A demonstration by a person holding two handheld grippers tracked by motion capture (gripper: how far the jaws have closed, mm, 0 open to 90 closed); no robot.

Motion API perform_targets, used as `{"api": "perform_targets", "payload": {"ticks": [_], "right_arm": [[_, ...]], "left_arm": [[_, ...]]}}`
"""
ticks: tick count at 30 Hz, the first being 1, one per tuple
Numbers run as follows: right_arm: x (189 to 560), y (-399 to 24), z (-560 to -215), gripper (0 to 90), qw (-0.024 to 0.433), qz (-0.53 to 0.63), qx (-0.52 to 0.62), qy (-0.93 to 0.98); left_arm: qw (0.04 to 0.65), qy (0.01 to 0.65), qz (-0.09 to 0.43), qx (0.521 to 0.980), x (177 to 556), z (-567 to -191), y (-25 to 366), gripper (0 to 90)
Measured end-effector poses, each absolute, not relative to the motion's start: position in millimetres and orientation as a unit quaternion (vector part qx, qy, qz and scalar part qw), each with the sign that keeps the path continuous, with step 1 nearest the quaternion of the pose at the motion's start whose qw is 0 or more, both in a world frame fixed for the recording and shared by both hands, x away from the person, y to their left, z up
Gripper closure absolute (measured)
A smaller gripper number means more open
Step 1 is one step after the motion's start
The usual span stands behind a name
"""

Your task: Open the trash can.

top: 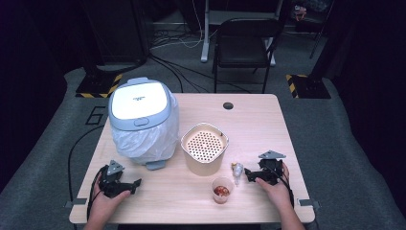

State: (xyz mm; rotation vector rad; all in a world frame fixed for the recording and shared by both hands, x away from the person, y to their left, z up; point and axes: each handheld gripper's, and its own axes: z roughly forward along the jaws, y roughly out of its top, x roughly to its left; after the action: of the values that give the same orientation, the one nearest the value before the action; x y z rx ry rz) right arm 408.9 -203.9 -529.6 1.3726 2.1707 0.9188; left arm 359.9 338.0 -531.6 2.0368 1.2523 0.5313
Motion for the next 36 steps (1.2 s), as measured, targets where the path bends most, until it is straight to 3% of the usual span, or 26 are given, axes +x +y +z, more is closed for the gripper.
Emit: {"api": "perform_targets", "payload": {"ticks": [15,31,34,36], "right_arm": [[407.5,-204.5,-529.5,0.0,0.206,0.328,0.490,0.781],[405.5,-204.6,-529.6,0.0,0.205,0.330,0.490,0.780],[405.0,-205.5,-529.5,0.0,0.206,0.329,0.487,0.783],[404.9,-205.4,-529.4,0.0,0.206,0.328,0.487,0.783]], "left_arm": [[0.340,0.483,0.206,0.780,361.8,-531.7,338.1,2.6],[0.355,0.491,0.210,0.767,360.5,-529.8,338.8,16.5],[0.363,0.486,0.204,0.768,357.9,-528.0,337.1,27.9],[0.354,0.480,0.204,0.776,356.8,-525.7,334.9,28.5]]}}
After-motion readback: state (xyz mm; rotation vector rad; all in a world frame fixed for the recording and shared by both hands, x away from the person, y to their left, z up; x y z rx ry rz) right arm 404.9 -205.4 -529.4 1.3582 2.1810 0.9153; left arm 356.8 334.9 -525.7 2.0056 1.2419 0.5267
